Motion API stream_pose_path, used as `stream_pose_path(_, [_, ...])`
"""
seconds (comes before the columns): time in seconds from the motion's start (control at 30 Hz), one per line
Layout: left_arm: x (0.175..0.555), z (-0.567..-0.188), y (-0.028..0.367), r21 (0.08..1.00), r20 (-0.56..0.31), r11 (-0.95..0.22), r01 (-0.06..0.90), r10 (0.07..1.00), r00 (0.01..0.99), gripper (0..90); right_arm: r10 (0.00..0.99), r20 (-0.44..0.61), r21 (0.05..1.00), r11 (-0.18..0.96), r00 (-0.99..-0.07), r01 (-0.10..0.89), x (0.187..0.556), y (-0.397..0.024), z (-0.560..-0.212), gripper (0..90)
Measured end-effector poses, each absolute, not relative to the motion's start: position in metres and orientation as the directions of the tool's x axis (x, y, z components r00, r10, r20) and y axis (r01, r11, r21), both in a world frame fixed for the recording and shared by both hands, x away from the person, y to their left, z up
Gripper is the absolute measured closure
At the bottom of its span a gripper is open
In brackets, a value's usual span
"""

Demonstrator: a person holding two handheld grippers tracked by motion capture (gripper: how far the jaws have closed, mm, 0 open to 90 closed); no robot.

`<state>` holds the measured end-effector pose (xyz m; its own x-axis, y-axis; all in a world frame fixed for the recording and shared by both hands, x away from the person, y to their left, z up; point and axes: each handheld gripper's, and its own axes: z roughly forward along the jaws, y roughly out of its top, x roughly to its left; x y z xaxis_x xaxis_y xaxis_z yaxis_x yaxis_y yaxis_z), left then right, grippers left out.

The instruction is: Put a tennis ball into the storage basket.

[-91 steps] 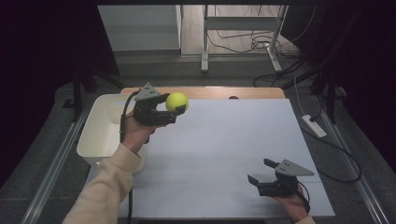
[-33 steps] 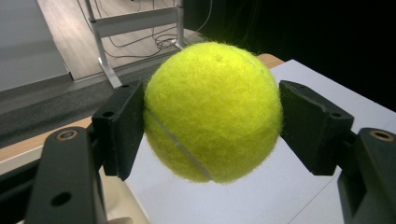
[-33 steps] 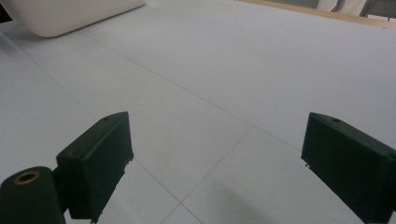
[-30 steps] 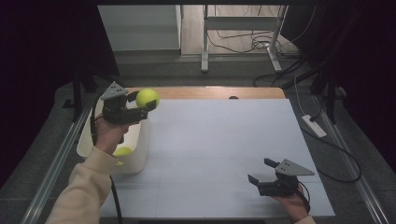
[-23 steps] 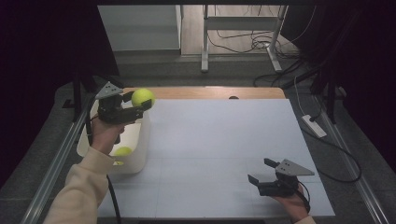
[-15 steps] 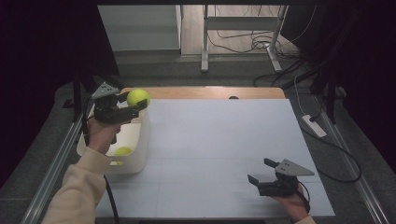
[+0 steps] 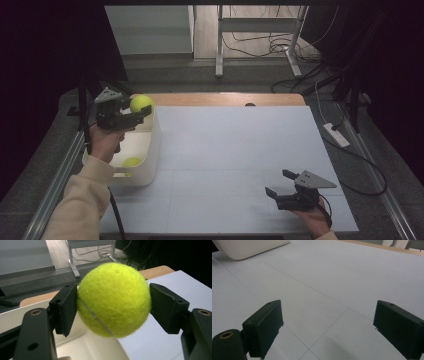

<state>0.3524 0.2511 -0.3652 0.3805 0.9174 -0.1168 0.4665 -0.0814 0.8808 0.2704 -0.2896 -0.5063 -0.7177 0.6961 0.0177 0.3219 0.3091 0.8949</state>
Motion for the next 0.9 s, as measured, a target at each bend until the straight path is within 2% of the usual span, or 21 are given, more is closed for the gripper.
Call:
stream_pose_path(0.4, [0.364,-0.370,0.260,0.856,-0.115,-0.077,0.511,0.936,0.334,27.4,0.697,0.018,0.895,0.308,-0.716,0.323,0.270,-0.290,-0.506,8.6])
stream_pose_path(0.7, [0.378,-0.380,0.261,0.805,-0.076,-0.108,0.583,0.956,0.282,27.4,0.696,0.016,0.896,0.309,-0.718,0.319,0.270,-0.290,-0.506,8.6])
stream_pose_path(0.9, [0.385,-0.385,0.260,0.782,-0.086,-0.109,0.613,0.956,0.279,27.4,0.694,0.013,0.896,0.311,-0.720,0.316,0.270,-0.290,-0.506,8.6])
